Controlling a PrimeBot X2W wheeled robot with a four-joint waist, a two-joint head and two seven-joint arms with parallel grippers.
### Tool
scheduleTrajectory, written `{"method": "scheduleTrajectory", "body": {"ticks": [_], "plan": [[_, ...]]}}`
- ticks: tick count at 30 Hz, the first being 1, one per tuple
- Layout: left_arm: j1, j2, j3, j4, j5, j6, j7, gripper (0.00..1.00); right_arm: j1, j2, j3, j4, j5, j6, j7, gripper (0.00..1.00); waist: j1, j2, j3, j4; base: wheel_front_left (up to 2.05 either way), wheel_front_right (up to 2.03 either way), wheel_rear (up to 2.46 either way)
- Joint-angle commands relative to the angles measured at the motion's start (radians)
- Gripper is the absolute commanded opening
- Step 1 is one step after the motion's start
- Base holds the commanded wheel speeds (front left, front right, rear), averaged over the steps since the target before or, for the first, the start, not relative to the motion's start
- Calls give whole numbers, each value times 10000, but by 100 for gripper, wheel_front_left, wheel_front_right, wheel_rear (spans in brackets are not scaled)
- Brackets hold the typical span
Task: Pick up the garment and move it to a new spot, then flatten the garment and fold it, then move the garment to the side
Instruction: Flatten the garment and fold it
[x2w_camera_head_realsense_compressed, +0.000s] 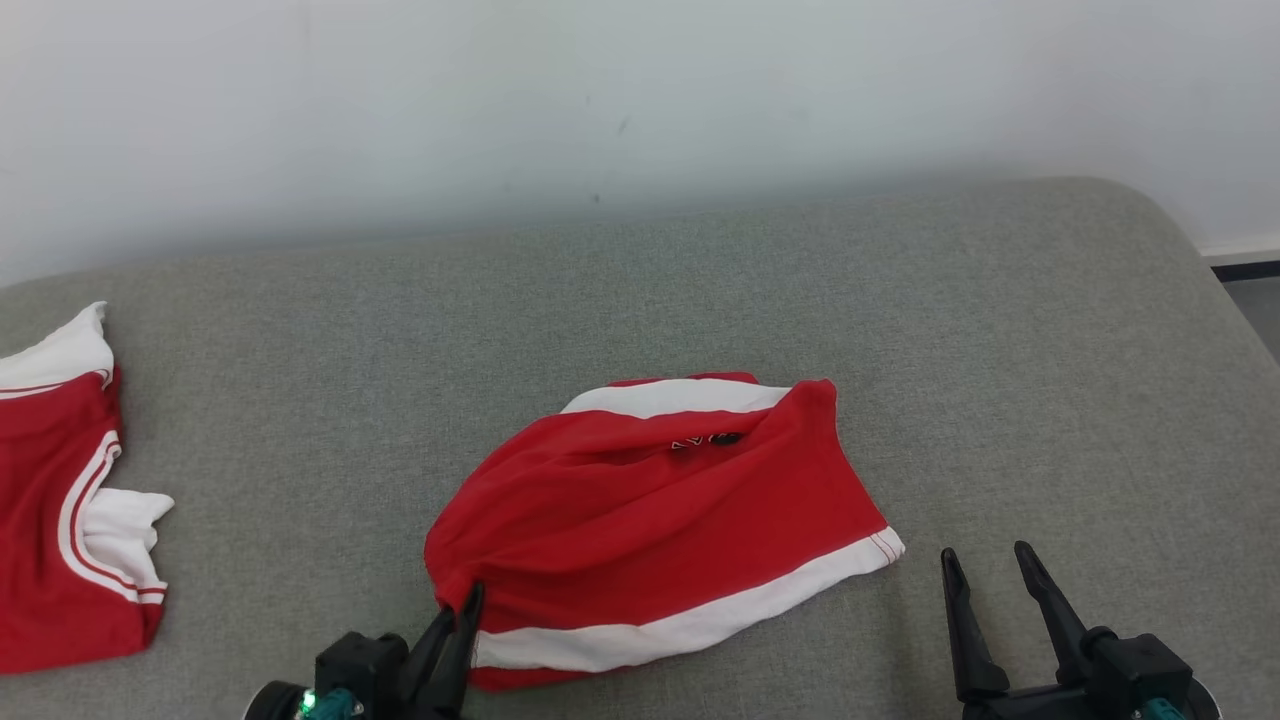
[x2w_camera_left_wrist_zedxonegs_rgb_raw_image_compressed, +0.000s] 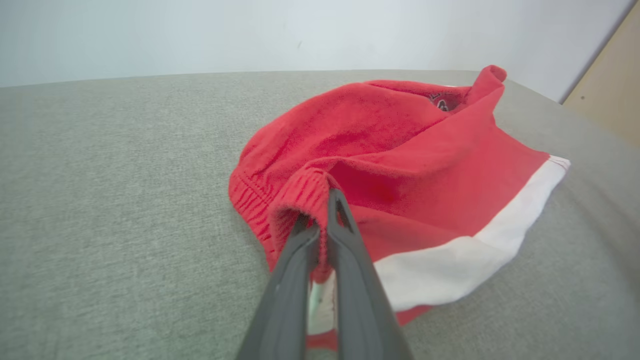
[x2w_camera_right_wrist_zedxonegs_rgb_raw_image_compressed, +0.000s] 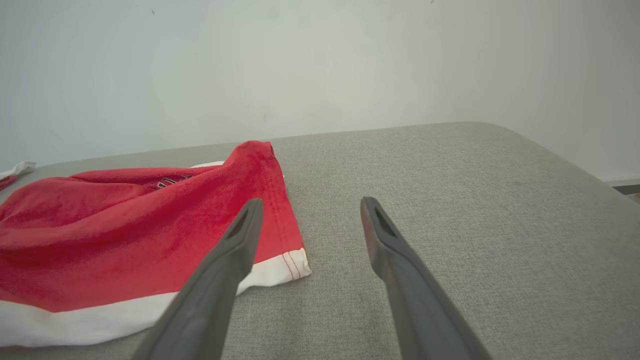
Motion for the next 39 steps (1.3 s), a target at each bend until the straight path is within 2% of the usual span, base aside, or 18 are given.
{"method": "scheduleTrajectory", "body": {"ticks": [1, 11, 12, 13, 17, 30, 39], "plan": [[-246, 60, 28, 105, -79, 18, -34, 0, -83, 28, 21, 54, -70, -22, -3, 100, 0, -1, 64, -47, 0, 0, 0], [-1403, 286, -319, 1655, -531, 18, -34, 0, -468, 159, 90, 569, -254, -23, -3, 100, 0, -1, 203, -240, 0, 0, 0], [-1428, 273, -260, 1698, -507, 18, -34, 44, -471, 178, 91, 598, -270, -23, -3, 100, 0, -1, 194, -240, 0, 0, 0], [-1402, 253, -187, 1682, -435, 19, -34, 100, -464, 193, 78, 620, -263, -23, -3, 100, 0, -1, 174, -225, 0, 0, 0], [-899, 114, 169, 1408, -262, 19, -35, 100, -311, 248, 63, 601, -171, -23, -3, 100, 0, -1, 23, -118, 0, 0, 0], [1166, -335, 1250, -752, 473, 18, -34, 100, 83, 299, -87, 410, -81, -23, -3, 100, 0, -1, -459, 647, 0, 0, 0], [1994, -586, 2868, -2440, 1143, 22, -34, 100, 210, 219, -227, 359, -137, -23, -3, 100, 0, -1, -737, 1025, 0, 0, 0]]}}
